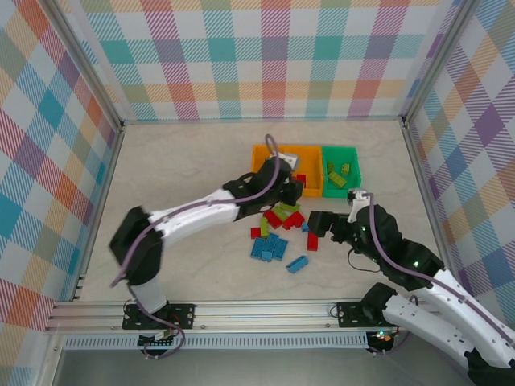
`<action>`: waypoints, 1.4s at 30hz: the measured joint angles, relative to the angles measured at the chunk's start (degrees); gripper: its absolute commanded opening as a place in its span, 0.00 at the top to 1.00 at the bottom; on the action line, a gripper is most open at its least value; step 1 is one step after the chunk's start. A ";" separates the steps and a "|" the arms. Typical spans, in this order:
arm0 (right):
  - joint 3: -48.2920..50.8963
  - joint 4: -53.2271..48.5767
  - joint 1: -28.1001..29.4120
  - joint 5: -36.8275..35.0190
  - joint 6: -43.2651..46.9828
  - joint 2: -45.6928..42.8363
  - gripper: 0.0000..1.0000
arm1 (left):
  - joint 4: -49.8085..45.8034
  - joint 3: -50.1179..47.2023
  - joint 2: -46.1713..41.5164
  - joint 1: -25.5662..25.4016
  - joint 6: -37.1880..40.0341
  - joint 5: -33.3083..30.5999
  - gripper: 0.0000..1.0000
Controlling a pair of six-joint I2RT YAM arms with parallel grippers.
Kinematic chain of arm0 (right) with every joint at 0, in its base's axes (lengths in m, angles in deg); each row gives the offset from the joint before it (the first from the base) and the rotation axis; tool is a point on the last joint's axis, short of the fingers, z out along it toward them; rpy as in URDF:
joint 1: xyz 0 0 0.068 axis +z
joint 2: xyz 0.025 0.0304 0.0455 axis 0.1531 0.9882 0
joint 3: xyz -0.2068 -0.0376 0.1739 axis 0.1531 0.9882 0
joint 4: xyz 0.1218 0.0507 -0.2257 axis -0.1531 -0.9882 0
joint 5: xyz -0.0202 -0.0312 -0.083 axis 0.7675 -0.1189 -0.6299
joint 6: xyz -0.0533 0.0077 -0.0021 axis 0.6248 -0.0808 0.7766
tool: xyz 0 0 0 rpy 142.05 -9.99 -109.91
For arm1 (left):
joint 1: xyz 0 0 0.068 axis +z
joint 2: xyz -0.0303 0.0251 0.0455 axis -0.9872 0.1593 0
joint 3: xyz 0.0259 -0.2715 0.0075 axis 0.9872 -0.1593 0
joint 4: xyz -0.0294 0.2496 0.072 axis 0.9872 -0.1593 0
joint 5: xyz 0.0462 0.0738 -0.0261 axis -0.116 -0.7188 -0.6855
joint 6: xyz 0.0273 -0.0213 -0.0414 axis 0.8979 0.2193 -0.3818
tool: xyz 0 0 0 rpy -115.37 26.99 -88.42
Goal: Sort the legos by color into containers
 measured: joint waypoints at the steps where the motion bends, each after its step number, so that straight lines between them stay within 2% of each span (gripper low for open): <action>1: -0.13 -1.11 0.02 0.09 -0.02 0.13 0.00 | 0.26 3.32 4.17 0.59 -0.04 0.00 0.84; 3: -0.35 -3.21 0.02 0.39 0.00 0.92 0.00 | 0.15 8.70 10.64 1.88 -0.04 0.26 0.80; 6: -0.48 -5.95 0.00 1.05 0.00 1.84 0.00 | -0.76 16.31 18.38 3.65 0.52 1.22 0.57; 8: -0.48 -7.23 0.00 1.53 0.00 1.88 0.00 | -1.62 20.24 21.46 4.35 1.22 1.57 0.49; 11: -0.48 -8.02 0.00 1.88 0.00 1.81 0.00 | -2.05 22.71 22.43 4.94 1.46 1.97 0.45; 16: -0.48 -8.22 0.00 2.03 0.02 1.84 0.00 | -1.25 21.16 19.71 5.09 1.49 2.84 0.46; 19: -0.48 -8.20 0.00 2.03 0.04 1.84 0.00 | -1.18 13.31 12.52 5.09 1.49 2.80 0.46; 23: -0.35 -7.37 0.00 2.12 0.07 1.99 0.00 | -0.79 1.49 -1.46 5.09 2.60 2.19 0.47; 28: 0.17 -4.24 0.00 4.90 1.03 5.46 0.00 | -1.84 -10.80 -19.50 5.09 4.90 -2.03 0.47; 30: -0.42 -3.08 0.00 7.43 1.57 10.19 0.03 | -4.52 -15.32 -25.77 5.09 5.51 -5.07 0.47; 33: -3.26 -0.59 0.11 11.65 2.12 20.00 0.14 | -8.92 -22.86 -35.63 5.09 7.30 -7.56 0.44; 34: -4.35 0.59 0.31 12.83 2.45 23.56 0.16 | -10.86 -24.98 -39.28 5.09 8.44 -7.96 0.43; 40: -15.04 5.18 3.93 14.08 2.89 44.61 0.15 | -23.41 -27.36 -58.45 5.03 16.59 -10.86 0.37; 42: -19.26 6.54 5.09 12.92 3.04 50.82 0.13 | -26.75 -27.15 -62.62 4.83 18.51 -11.87 0.26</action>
